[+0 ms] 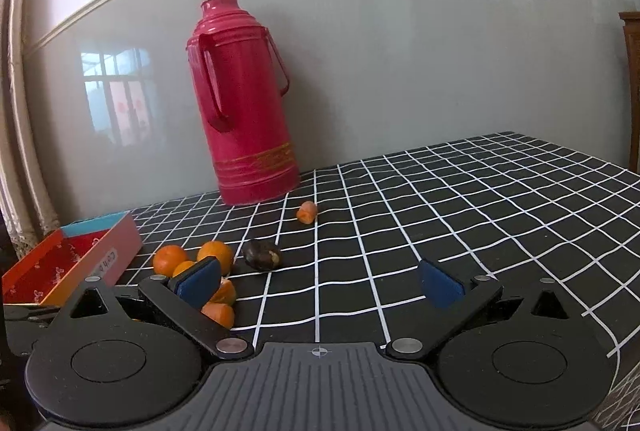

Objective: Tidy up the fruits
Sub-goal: 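Reach the left gripper to a mandarin orange and close on it, then carry the orange with the left gripper into the box and release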

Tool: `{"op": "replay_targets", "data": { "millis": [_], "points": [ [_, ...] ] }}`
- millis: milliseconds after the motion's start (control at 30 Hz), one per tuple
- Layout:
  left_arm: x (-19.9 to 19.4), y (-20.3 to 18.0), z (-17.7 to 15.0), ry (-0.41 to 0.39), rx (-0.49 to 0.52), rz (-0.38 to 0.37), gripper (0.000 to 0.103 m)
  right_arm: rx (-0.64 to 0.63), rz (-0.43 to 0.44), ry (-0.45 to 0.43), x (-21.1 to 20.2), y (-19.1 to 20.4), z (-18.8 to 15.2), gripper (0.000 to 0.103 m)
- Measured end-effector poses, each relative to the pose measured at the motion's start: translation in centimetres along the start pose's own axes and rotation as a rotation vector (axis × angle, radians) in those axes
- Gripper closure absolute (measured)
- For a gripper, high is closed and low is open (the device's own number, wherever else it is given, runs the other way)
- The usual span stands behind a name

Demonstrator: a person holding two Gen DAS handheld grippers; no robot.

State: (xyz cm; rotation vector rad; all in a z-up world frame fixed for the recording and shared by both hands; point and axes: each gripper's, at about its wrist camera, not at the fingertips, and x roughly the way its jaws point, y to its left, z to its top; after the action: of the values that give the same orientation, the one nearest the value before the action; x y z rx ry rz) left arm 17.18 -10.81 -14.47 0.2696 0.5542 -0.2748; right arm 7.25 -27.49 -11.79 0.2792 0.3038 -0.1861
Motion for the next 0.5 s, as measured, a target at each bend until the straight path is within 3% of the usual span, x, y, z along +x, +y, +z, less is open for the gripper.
{"op": "replay_targets", "data": {
  "millis": [333,500],
  "points": [
    [-4.1,2.2,1.7,-0.180,-0.020,0.134,0.082,-0.008,0.039,0.008,0.4,1.1,-0.6,0.000],
    [-3.5,5.5,2.2,-0.142,-0.100,0.253,0.082,-0.029,0.048,0.005,0.4,2.1,-0.9,0.000]
  ]
}}
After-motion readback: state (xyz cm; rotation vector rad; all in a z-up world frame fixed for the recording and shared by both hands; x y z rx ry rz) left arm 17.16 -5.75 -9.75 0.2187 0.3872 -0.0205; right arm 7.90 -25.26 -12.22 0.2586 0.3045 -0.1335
